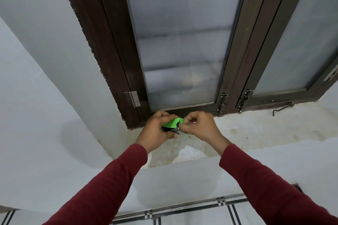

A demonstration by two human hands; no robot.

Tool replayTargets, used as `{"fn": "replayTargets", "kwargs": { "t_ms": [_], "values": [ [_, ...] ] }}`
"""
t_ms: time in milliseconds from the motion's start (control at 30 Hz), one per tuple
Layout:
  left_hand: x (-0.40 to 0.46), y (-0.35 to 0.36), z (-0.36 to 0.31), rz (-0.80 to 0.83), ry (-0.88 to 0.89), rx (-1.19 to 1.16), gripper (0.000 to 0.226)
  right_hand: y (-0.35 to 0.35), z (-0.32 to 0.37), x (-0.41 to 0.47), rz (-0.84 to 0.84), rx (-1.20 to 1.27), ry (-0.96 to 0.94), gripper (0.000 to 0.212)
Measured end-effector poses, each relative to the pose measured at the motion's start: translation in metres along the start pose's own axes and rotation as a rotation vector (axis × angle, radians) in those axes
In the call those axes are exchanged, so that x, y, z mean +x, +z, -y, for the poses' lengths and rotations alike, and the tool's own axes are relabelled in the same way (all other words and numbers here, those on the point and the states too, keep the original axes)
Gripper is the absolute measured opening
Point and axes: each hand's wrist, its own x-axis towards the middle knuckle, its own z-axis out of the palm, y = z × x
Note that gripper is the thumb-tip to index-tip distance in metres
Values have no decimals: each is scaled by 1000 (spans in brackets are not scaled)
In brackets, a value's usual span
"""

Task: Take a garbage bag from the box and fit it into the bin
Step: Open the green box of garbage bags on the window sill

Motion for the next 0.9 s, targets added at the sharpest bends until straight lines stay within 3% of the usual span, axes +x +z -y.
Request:
{"fn": "replayTargets", "kwargs": {
  "t_ms": [167,300,433,600,733,900],
  "values": [
    [1,0,2,-12,-3,-1,73,3,3,0,-98,38,11,14],
    [0,-1,-2,-6,-25,18,74,5,6,-8,-305,-78,-164,14],
    [-4,-2,-4,-43,-24,271,66,11,2,-10,-294,-99,-182,22],
    [1,-18,-28,-18,49,629,63,15,-4,-13,-28,392,212,21],
    [10,-20,-64,56,237,987,58,19,0,-14,81,1105,587,22],
    [21,-15,-98,13,381,1218,43,15,-10,-14,91,1372,698,28]
  ]
}}
